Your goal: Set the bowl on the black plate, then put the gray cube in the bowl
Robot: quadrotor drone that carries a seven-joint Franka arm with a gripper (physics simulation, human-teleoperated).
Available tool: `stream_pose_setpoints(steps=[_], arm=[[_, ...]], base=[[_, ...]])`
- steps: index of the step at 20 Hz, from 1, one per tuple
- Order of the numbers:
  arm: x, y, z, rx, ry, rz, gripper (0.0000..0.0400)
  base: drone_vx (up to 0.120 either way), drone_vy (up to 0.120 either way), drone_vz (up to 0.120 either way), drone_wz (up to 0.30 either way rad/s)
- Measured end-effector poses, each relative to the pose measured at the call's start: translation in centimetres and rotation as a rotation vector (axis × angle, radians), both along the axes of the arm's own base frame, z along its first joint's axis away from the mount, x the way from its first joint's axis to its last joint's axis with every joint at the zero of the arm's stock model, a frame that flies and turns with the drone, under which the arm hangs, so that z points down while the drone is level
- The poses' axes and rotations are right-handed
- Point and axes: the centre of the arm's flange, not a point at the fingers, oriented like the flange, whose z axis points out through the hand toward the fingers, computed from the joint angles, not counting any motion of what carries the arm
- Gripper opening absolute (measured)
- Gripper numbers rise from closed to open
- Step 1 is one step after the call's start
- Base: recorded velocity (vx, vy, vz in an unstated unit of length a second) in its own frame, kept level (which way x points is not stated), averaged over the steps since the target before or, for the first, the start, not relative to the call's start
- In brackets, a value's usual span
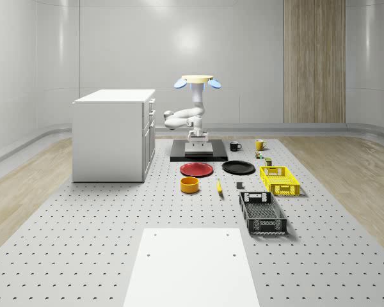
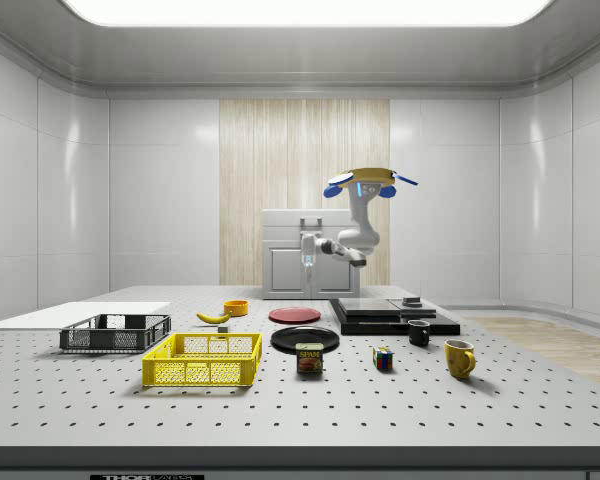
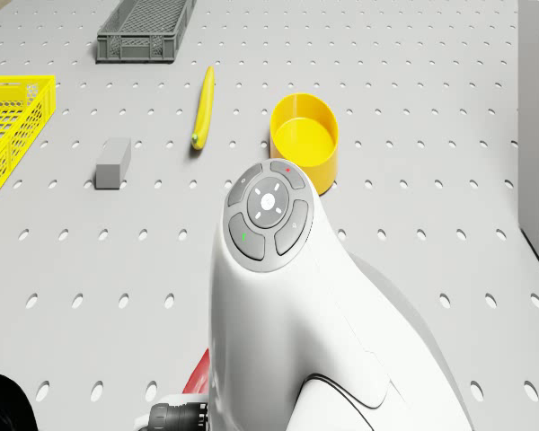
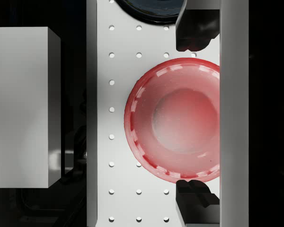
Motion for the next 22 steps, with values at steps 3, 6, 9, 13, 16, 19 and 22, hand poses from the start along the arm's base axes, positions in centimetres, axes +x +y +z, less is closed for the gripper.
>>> stream_pose_setpoints(steps=[3,6,9,13,16,19,22], arm=[[0.0,0.0,0.0,0.0,0.0,0.0,0.04],[0.0,0.0,0.0,0.0,0.0,0.0,0.04],[0.0,0.0,0.0,0.0,0.0,0.0,0.04],[0.0,0.0,0.0,0.0,0.0,0.0,0.04],[0.0,0.0,0.0,0.0,0.0,0.0,0.04],[0.0,0.0,0.0,0.0,0.0,0.0,0.04],[0.0,0.0,0.0,0.0,0.0,0.0,0.04]], base=[[0.12,0.0,-0.12,0.0],[0.12,0.0,-0.12,0.0],[0.12,0.0,-0.12,0.0],[0.12,0.0,0.0,0.0],[0.12,-0.067,0.0,0.0],[0.12,0.0,0.0,0.0],[0.12,0.0,0.0,0.0]])
